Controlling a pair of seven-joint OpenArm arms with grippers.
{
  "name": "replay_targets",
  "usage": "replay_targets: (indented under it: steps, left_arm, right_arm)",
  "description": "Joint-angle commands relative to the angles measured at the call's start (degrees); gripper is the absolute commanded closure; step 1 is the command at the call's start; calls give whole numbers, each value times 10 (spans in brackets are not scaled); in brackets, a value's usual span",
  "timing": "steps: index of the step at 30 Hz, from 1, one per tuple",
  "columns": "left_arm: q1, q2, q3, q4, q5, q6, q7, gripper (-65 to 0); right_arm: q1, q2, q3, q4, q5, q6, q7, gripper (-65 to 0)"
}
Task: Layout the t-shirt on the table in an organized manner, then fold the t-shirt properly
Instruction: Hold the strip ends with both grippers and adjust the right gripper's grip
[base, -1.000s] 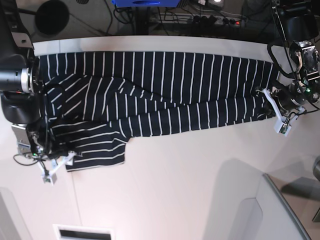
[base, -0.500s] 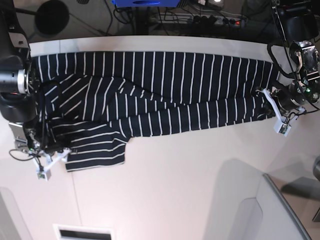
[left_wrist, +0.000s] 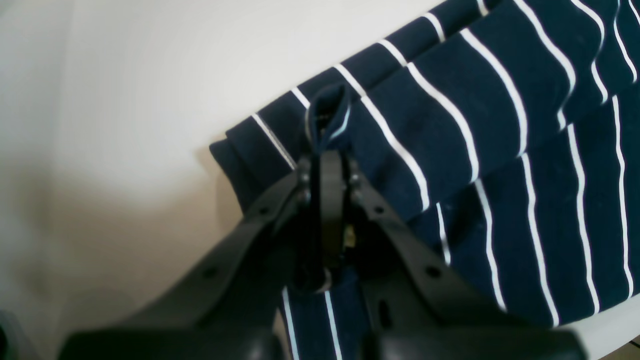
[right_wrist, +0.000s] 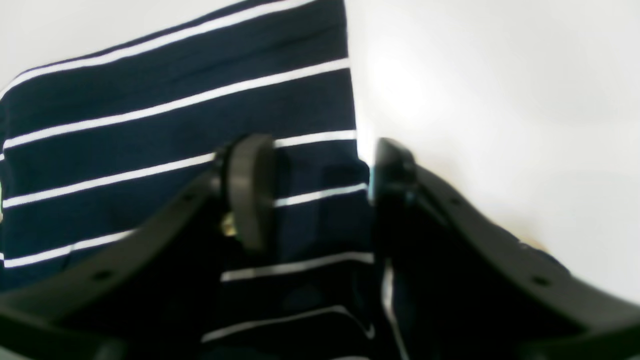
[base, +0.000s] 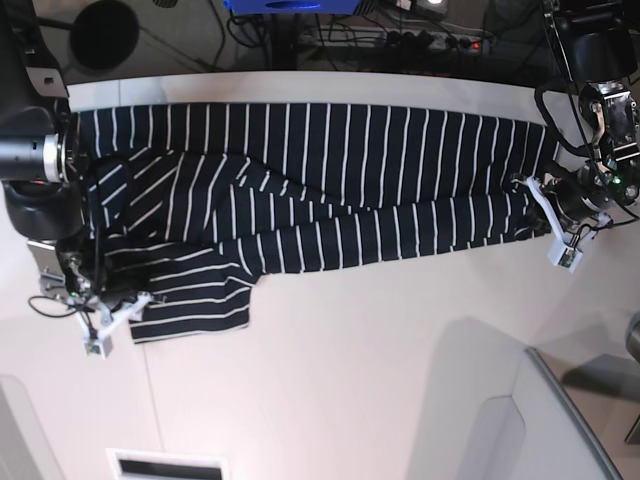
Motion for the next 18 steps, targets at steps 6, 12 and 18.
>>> replay_targets:
  steps: [6, 12, 18]
  left_arm:
    - [-7, -13, -3, 8, -2, -1, -9, 0]
    - [-7, -10, -3, 8, -1, -1, -9, 0]
    - [-7, -9, -3, 8, -1, -1, -9, 0]
  right_arm:
    - [16, 4, 0, 6, 3, 4, -2, -71]
    - [17, 4, 0, 12, 3, 4, 0, 0]
    - [5, 4, 0, 59, 3, 4, -6, 0]
